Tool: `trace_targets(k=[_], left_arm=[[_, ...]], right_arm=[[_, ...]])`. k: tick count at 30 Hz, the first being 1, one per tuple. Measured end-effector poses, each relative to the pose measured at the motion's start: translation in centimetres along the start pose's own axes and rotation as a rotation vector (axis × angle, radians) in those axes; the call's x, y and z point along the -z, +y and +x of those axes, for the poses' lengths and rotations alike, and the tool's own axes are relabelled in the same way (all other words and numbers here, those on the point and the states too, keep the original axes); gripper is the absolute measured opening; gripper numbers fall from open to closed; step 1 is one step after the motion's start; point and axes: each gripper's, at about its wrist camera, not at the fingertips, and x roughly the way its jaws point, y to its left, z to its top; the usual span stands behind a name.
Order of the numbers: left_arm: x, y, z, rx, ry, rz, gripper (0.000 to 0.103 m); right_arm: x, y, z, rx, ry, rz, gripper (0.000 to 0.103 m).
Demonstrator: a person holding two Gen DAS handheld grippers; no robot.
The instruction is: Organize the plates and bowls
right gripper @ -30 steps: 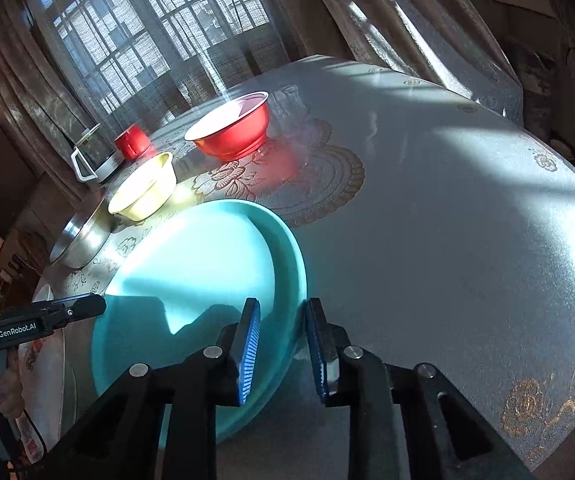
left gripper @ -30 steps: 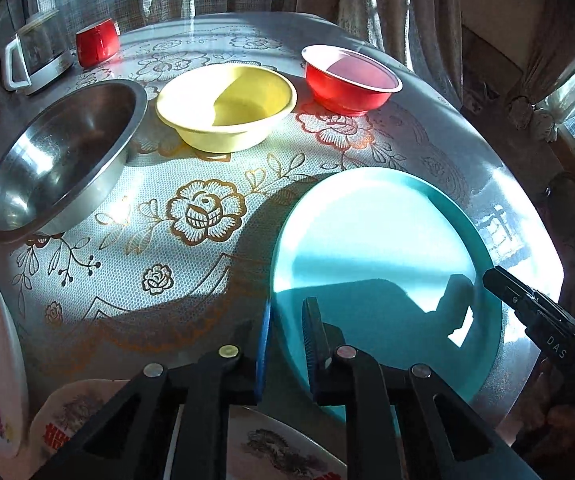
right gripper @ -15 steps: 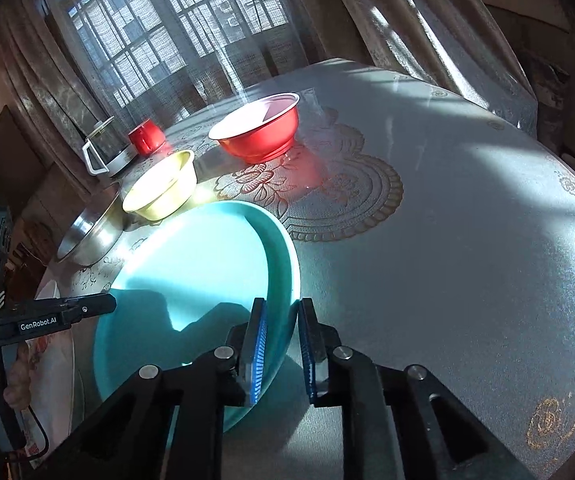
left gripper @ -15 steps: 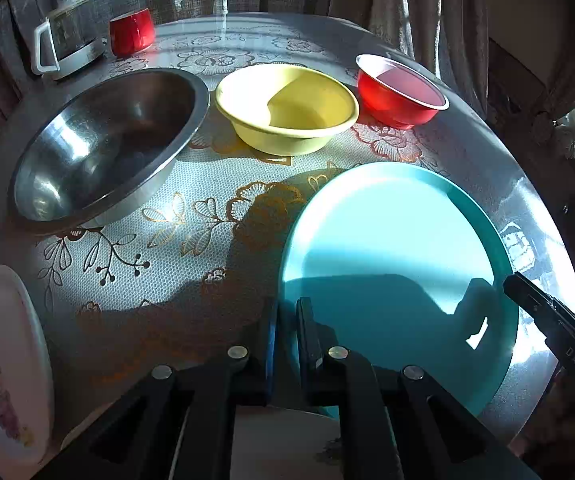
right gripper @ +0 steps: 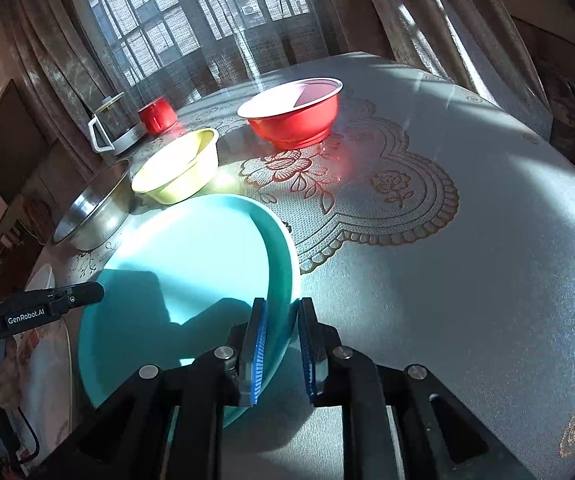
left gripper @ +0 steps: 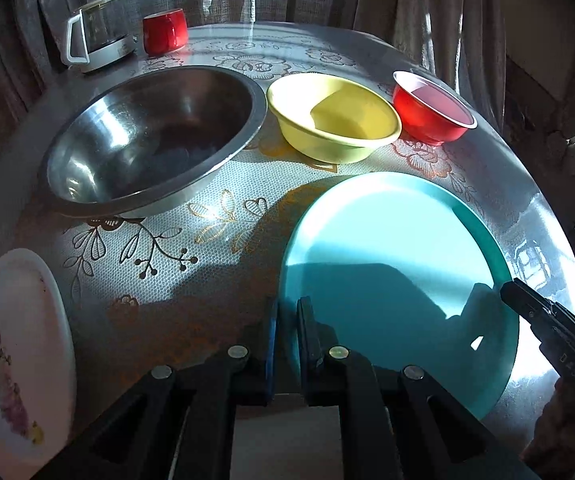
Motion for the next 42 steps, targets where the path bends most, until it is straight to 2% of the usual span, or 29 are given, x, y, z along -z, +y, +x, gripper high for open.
trace_targets(k=[5, 10, 16, 22, 26, 30, 34, 38, 42], left_arm=[[0.4, 0.1, -0.6, -0.01, -0.04, -0.01, 0.01], [0.6, 0.6, -1.2, 0.011, -0.061, -0.061, 0.01], [1.3, 1.2, -2.7, 0.017, -0.102, -0.103, 0.01], [2.5, 1.7, -5.6, -0.006, -0.189, -0.122, 0.01], [4.1, 2.7, -7.4, -0.009, -0.219, -0.162, 0.01], [6.1, 4.4, -8.6, -0.007, -0.225, -0.21, 0.01], [8.5, 6.3, -9.9, -0.024, -0.247, -0.246, 0.012], [10.9, 8.8, -11.1, -0.045, -0.281, -0.302, 0.012], [13.1, 11.5, -12.6, -0.11, -0.335, -0.359, 0.017]], right_arm=[[0.0, 0.5, 0.1, 0.011, -0.001, -0.013, 0.018], [0.0, 0.4, 0.1, 0.004, 0.002, -0.007, 0.02], [-0.2, 0.5, 0.0, -0.008, 0.011, 0.003, 0.031], [-0.4, 0.7, -1.5, 0.027, -0.038, -0.014, 0.039], [-0.8, 1.4, -3.1, 0.003, -0.076, -0.04, 0.041], [-0.8, 3.2, -4.5, -0.054, -0.112, -0.086, 0.041], [-0.6, 5.8, -5.0, -0.116, -0.097, -0.156, 0.042], [-0.4, 8.2, -4.8, -0.23, -0.044, -0.182, 0.042], [0.0, 10.9, -4.2, -0.361, 0.044, -0.179, 0.042]])
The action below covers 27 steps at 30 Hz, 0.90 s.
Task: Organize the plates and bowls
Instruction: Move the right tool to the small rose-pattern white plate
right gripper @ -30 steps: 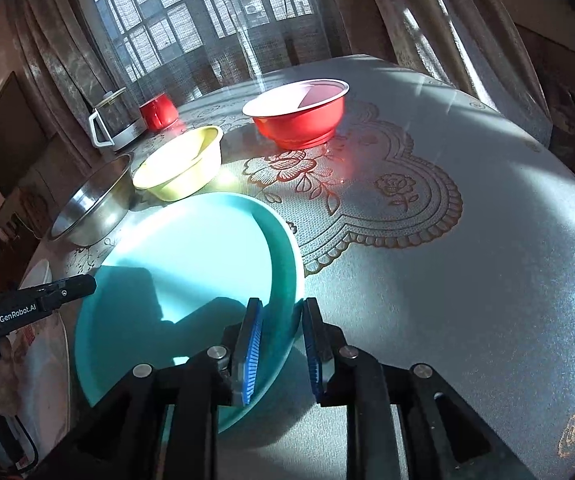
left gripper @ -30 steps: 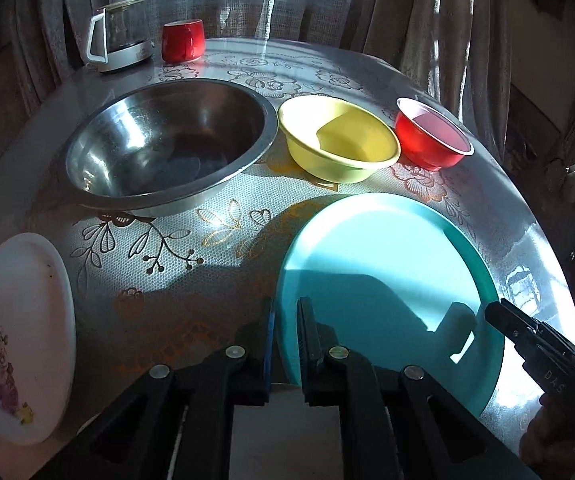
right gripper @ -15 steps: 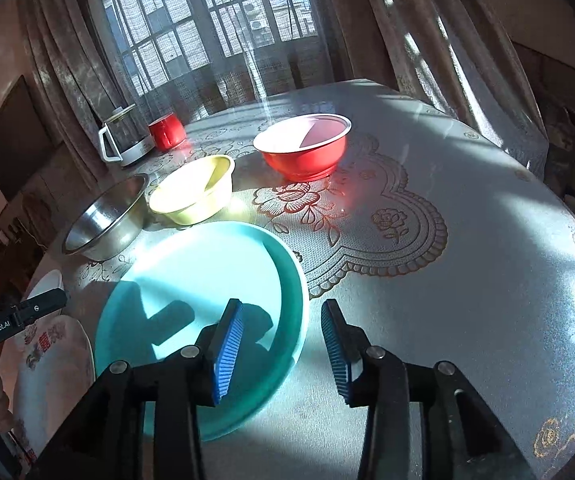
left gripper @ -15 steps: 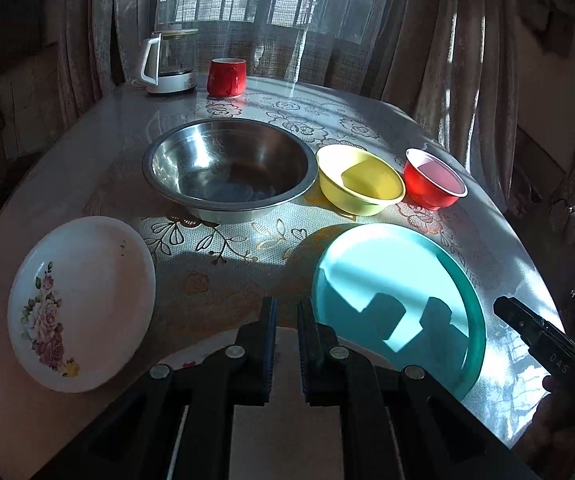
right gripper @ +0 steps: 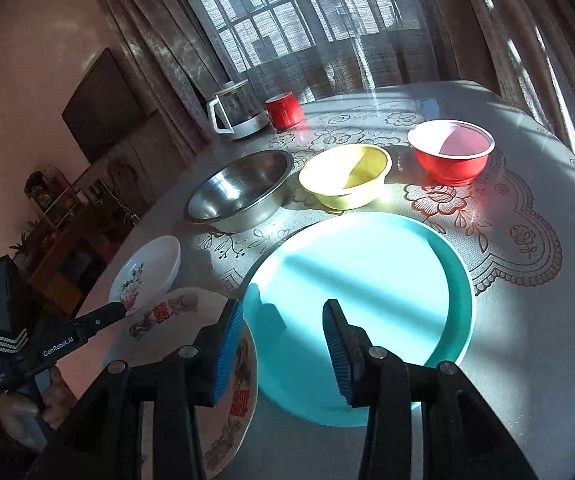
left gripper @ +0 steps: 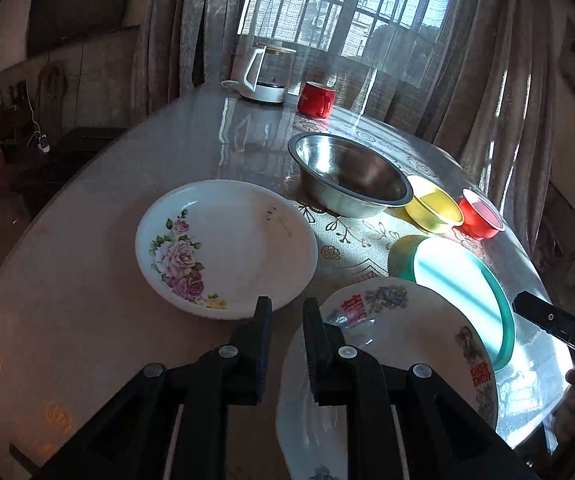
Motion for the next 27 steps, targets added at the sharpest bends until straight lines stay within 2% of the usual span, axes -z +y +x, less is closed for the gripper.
trace_targets(k=[4, 11, 14, 20, 27], left_arm=[[0.5, 3.0, -1.4, -0.028, -0.039, -0.041, 0.02], [1.2, 6.2, -2.6, -0.04, -0.06, -0.066, 0.025], [1.4, 7.4, -2.4, -0.054, -0.038, -0.094, 0.025], [1.8, 8.1, -1.6, -0.194, 0.014, -0.082, 0.025], [1.9, 8.8, -1.1, -0.185, 0.027, -0.101, 0.025]], right_arm=[[0.0, 2.7, 1.8, -0.069, 0.058, -0.023, 0.042], [-0.1, 6.9, 4.3, -0.102, 0.119, -0.107, 0.042], [-0.4, 8.0, 5.5, -0.113, 0.149, -0.13, 0.042], [-0.9, 9.4, 7.4, -0.18, 0.211, -0.106, 0.042], [-2.3, 10.0, 8.9, -0.218, 0.241, -0.045, 0.042]])
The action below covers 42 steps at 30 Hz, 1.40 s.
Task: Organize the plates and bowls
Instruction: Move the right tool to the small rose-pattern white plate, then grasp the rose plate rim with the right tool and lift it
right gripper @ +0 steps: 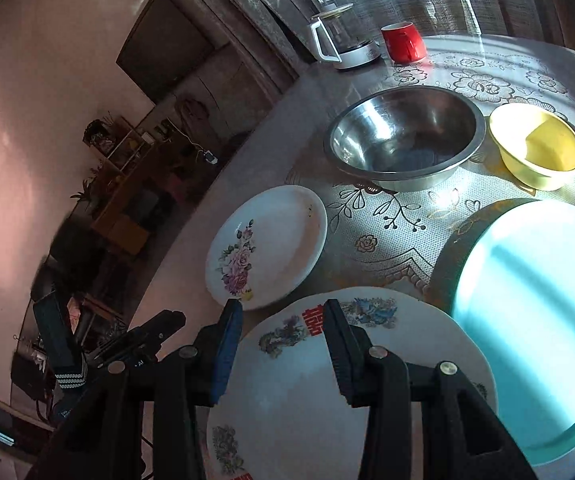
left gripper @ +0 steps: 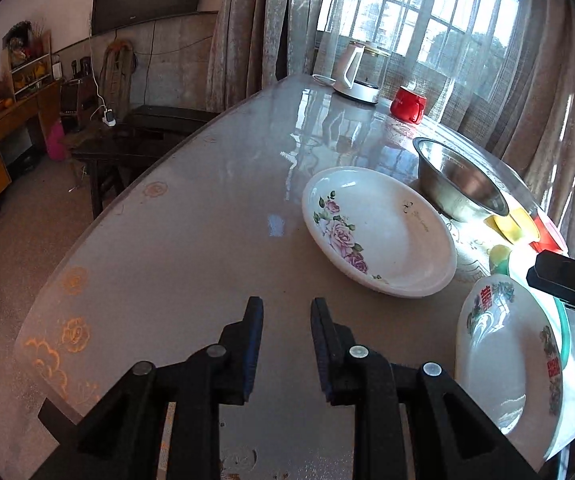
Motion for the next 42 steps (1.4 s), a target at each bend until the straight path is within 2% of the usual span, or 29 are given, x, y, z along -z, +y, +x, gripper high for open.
trace_targets(k=[8, 18, 23, 30, 33, 38, 42], left_arm=[[-1.1, 0.3, 0.6, 0.035, 0.0, -0.006, 0.025], [-2.2, 0.9, 1.5, 0.086, 0.011, -0.024, 0.025], [-3.0, 1.4, 1.9, 0.14, 0.016, -0.063, 0.025], [-4.1, 2.3, 2.5, 0.211, 0.014, -0.133, 0.025], [-4.6, 1.9, 2.9, 0.231, 0.013, -0.131, 0.025], [-5.3, 1.7, 4.1, 0.228, 0.028, -0.14, 0.025], [-5.6, 1.7, 5.5, 0.232, 0.056, -0.151, 0.023]], right_arm=[[-1.3, -0.5, 1.9, -0.006, 0.04, 0.044, 0.042], [-2.4, -0.4, 3.6, 0.014, 0.05, 0.04, 0.04], [-2.9, -0.5, 4.0, 0.032, 0.054, 0.043, 0.035], [-3.8, -1.0, 4.7, 0.065, 0.041, 0.052, 0.035], [-3.8, -1.3, 5.3, 0.08, 0.049, 0.06, 0.035], [-3.9, -1.4, 6.3, 0.098, 0.062, 0.063, 0.03], [-4.2, -1.4, 7.1, 0.108, 0.07, 0.061, 0.021]])
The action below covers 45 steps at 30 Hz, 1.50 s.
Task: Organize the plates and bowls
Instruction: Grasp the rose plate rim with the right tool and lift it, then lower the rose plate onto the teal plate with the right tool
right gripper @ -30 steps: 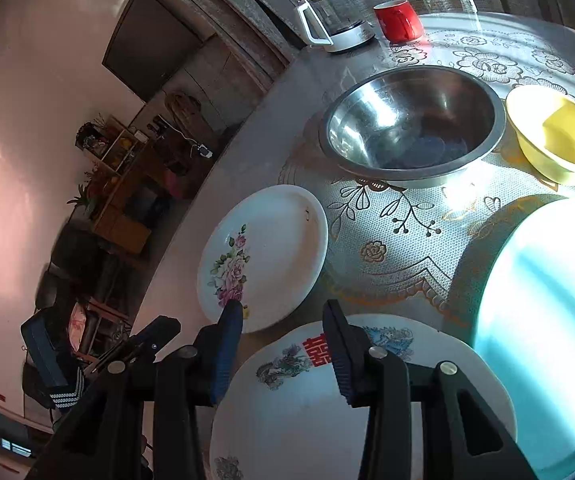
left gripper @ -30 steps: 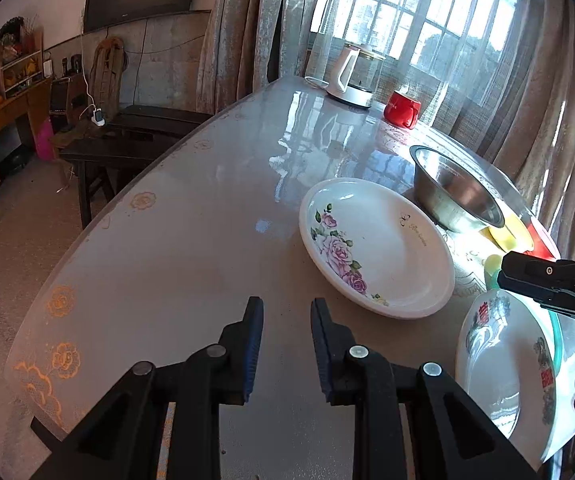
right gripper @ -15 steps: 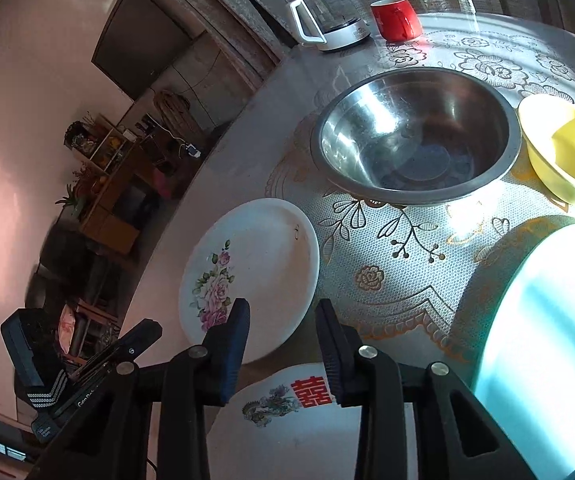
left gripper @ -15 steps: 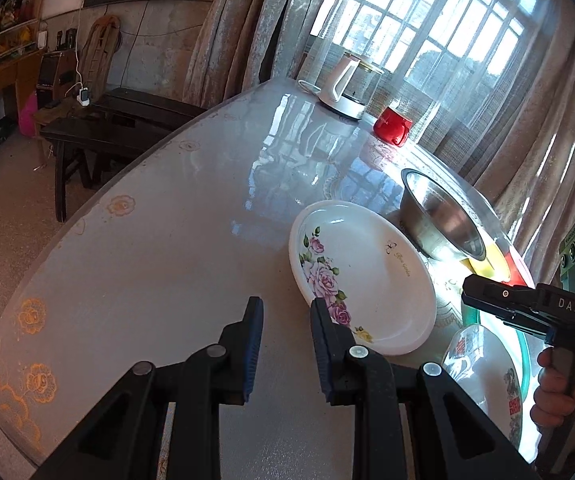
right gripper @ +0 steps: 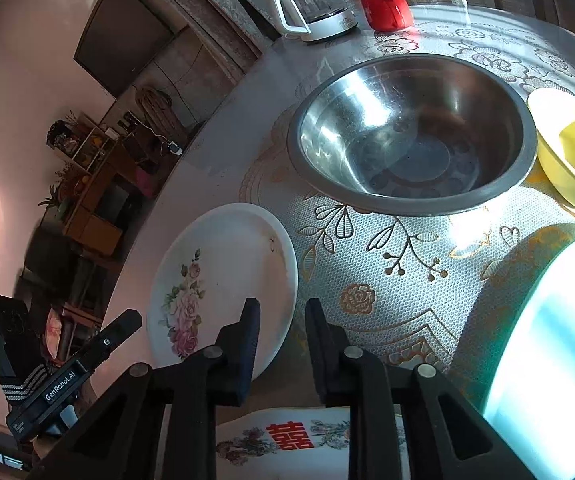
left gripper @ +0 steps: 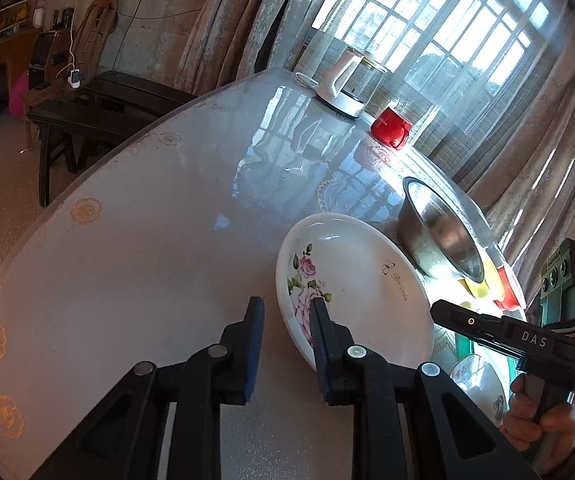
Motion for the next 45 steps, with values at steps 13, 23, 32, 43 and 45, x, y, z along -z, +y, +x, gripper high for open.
trace_targets(k=[13, 23, 32, 43, 45], left_arm=[[0.3, -0.9, 1.8, -0.01, 0.024, 0.057, 0.015], [1.0, -1.6, 0.8, 0.002, 0.012, 0.091, 0.016], [1.2, -3.2, -1.1, 0.027, -0.017, 0.112, 0.016], [1.7, -7.6, -3.4, 0.064, -0.057, 0.192, 0.016], [2.0, -8.9, -3.5, 0.075, -0.057, 0.211, 0.016]], right_arm=[[0.1, 0.7, 2.5, 0.017, 0.051, -0.02, 0.015], [0.0, 1.3, 1.5, 0.027, 0.023, -0.051, 0.015], [0.3, 0.6, -0.8, -0.011, -0.027, -0.028, 0.016], [1.7, -1.4, -5.2, -0.032, -0.124, 0.003, 0.016], [2.2, -1.6, -6.2, -0.031, -0.146, 0.016, 0.016]])
